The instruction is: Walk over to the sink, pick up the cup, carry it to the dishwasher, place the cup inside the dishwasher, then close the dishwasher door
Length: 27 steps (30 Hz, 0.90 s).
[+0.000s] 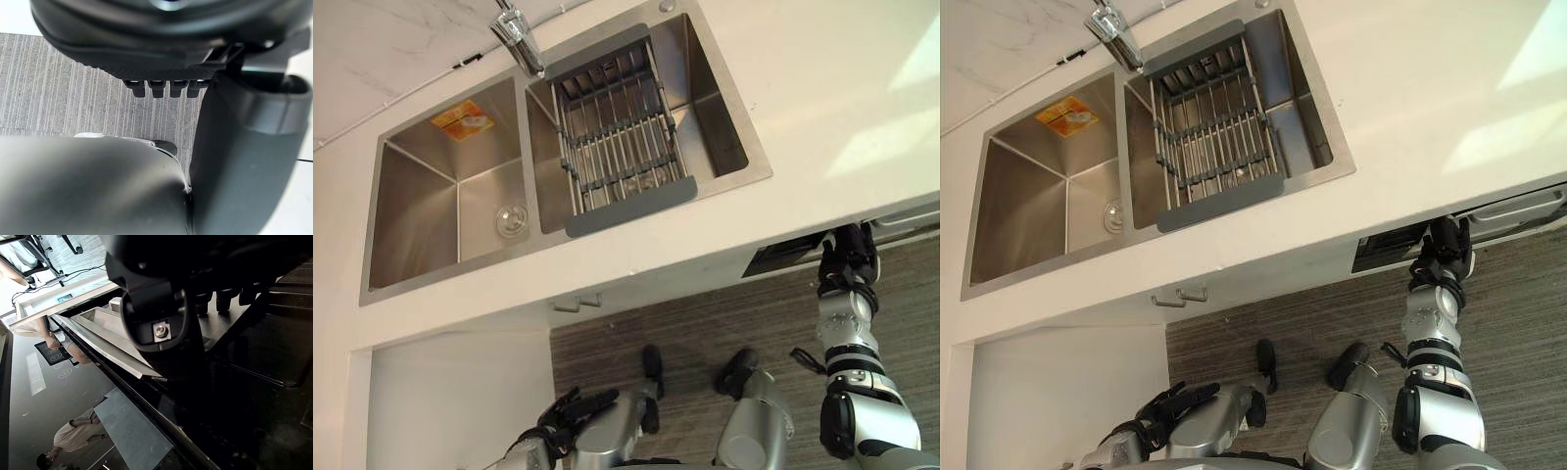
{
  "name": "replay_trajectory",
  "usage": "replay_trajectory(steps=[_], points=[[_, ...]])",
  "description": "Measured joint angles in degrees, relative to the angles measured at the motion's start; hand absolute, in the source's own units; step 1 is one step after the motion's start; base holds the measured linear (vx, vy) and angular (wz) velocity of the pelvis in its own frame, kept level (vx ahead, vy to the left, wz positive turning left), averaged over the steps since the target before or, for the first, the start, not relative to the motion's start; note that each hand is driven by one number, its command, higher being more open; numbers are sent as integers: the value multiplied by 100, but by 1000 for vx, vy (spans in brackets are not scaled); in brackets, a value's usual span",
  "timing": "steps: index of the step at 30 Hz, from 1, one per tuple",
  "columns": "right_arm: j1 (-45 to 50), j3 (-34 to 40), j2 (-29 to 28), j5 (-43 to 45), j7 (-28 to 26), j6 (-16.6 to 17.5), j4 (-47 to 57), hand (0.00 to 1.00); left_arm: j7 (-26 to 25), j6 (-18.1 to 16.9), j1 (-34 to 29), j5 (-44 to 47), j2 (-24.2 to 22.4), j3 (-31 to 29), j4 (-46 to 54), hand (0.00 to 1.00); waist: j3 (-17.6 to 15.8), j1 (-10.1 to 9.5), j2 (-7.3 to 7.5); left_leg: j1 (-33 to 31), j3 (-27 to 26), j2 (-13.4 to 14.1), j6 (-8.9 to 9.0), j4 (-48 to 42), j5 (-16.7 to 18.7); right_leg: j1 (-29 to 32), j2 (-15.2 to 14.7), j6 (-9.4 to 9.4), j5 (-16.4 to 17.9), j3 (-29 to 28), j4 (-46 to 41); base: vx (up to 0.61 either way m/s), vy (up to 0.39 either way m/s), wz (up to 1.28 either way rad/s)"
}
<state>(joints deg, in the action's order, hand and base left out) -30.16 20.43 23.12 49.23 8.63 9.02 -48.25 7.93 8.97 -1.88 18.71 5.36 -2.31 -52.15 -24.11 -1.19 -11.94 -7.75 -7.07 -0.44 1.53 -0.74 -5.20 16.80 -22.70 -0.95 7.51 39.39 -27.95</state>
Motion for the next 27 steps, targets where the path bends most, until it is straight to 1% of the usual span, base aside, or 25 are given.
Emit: replay_trajectory(steps=[3,6,8,9,10,11,12,13,14,16,18,19,20,21,22,23,24,25,26,27], points=[[-151,-65,8,-179,113,-26,-18,100,-4,-6,85,66,0,-5,-5,100,-105,-7,-23,-60,-10,77,10,-63,5,-8,117,-22,-55,11,130,-77,-44,-6],[-149,-318,-20,-575,250,-153,51,100,-20,-13,116,297,-1,-7,-18,100,-161,-18,-1,-32,-39,174,41,-57,-8,-41,245,-60,-80,24,219,-50,-70,-7],[250,-557,-179,-924,275,-267,458,100,-12,-73,113,616,3,-14,-20,100,-218,-22,49,119,-61,259,55,-12,-13,-199,373,-87,-70,44,312,-33,-106,-10],[416,-627,-245,-990,274,-270,601,100,-10,-71,113,700,8,-14,-23,100,-242,-22,86,169,-72,266,57,3,-13,-250,394,-101,-59,55,325,-8,-84,-6],[763,-736,-388,-1203,279,-293,832,100,-4,-67,108,901,9,-16,-16,100,-290,-20,160,275,-93,292,61,36,-11,-344,419,-116,-27,65,328,4,-62,-3],[948,-760,-476,-1336,279,-326,905,100,4,-63,104,989,6,-15,-9,100,-297,-20,182,316,-102,305,74,46,-3,-382,430,-104,-4,74,329,8,-79,0],[1331,-819,-674,-1509,278,-342,952,100,12,-64,80,1111,-9,-16,15,100,-284,-16,236,367,-114,336,112,38,21,-457,459,-99,27,100,345,27,-80,4],[1714,-864,-906,-1584,292,-363,920,100,12,-83,71,1180,-20,-17,45,100,-274,-14,319,431,-115,350,135,32,42,-531,465,-84,69,133,339,35,-75,8],[1901,-866,-1030,-1613,294,-372,891,100,12,-103,70,1181,-34,-23,51,100,-272,-12,365,461,-116,357,137,30,51,-578,464,-73,92,154,334,49,-66,11],[2597,-874,-1475,-1834,288,-423,511,100,80,-218,27,1159,-9,-148,73,100,-212,1,621,612,-136,364,181,33,120,-728,448,-12,181,170,284,62,-54,3],[2960,-883,-1617,-1983,265,-477,232,100,96,-252,-47,1160,25,-257,77,100,-149,58,785,745,-146,345,175,38,176,-867,412,54,235,169,249,78,-28,-3],[3242,-878,-1663,-2178,241,-542,36,100,123,-263,-114,1158,65,-286,88,100,-86,85,936,856,-160,315,157,32,255,-965,368,113,275,153,213,88,7,-3],[3405,-874,-1668,-2316,199,-585,-115,100,154,-249,-166,1148,131,-288,124,100,-35,91,1047,909,-163,289,174,12,338,-1026,337,151,297,143,191,86,39,-2],[3592,-832,-1675,-2435,133,-603,-284,100,212,-227,-248,1090,203,-297,219,100,42,108,1186,957,-157,256,144,-11,427,-1069,271,199,291,107,78,75,21,0],[3709,-775,-1682,-2459,116,-623,-345,100,270,-220,-284,1033,242,-328,281,100,77,106,1234,1031,-135,247,126,31,452,-1041,234,243,241,-109,-127,80,22,13],[3802,-677,-1703,-2450,69,-632,-439,100,312,-209,-292,941,255,-396,278,100,69,127,1279,1138,-44,278,112,82,460,-965,279,436,78,-758,-329,69,18,19],[3815,-597,-1725,-2403,27,-631,-474,100,332,-191,-300,948,277,-407,273,100,72,128,1303,1164,6,301,108,92,464,-942,324,478,-2,-985,-410,86,45,38],[3838,-445,-1749,-2402,-36,-630,-546,100,357,-102,-294,999,329,-409,271,100,88,141,1338,1191,151,335,84,95,477,-744,338,450,-206,-1422,-846,80,33,57],[3830,-350,-1797,-2411,-162,-628,-625,100,385,8,-287,1116,399,-415,248,100,124,195,1301,1154,312,399,85,71,482,-615,587,509,-124,-1938,-610,80,2,65],[3835,-325,-1846,-2410,-237,-627,-665,100,413,63,-287,1162,451,-417,240,100,174,194,1360,1102,389,393,90,63,484,-672,686,507,-284,-2152,-290,57,-31,77]])
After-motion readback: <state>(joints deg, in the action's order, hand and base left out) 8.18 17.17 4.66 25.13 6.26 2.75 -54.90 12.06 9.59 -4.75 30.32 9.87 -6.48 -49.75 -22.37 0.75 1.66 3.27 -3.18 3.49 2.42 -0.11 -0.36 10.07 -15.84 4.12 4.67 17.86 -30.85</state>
